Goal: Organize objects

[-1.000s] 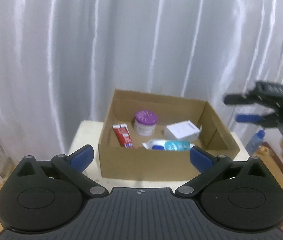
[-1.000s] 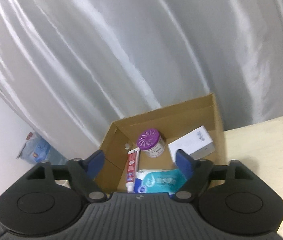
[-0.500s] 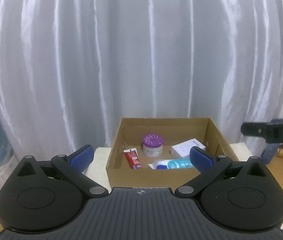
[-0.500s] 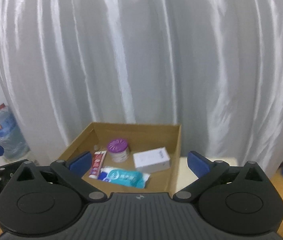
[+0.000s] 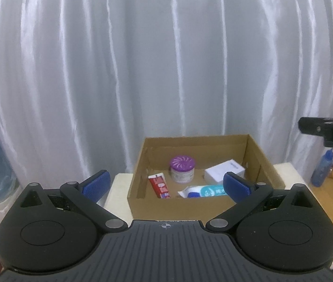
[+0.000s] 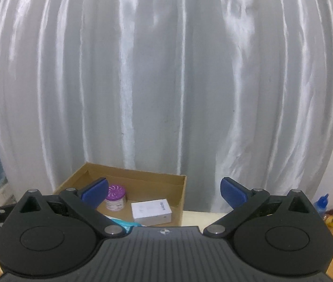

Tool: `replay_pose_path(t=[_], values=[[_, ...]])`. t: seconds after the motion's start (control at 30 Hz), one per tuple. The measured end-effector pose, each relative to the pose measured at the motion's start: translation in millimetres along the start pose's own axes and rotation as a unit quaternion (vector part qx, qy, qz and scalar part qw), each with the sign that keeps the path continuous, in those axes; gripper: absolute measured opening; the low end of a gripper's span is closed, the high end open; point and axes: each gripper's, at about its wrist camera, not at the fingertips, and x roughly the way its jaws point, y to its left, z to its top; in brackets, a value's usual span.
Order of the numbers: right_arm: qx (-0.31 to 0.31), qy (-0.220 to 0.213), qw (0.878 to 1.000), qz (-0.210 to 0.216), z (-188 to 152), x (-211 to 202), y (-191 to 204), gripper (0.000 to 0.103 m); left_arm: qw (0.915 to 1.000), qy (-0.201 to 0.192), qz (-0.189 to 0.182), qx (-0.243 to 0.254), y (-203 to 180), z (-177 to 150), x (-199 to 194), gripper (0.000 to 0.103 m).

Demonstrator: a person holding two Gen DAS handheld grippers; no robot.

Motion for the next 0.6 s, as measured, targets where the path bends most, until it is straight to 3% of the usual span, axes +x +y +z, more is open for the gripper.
replay_pose_path(t=[0.27, 0.6], values=[[-0.003, 0.009, 1.000, 0.004, 0.7, 2.3, 4.1, 0.103, 0.9994, 0.028, -0.007, -0.017, 7.6, -4.1, 15.7, 0.103], [0.034, 0.086, 0.995, 0.029, -15.4, 29.4, 5.1, 0.103, 0.9963, 0.082, -0.002, -0.027, 10.1, -13.6, 47.5, 0.103]])
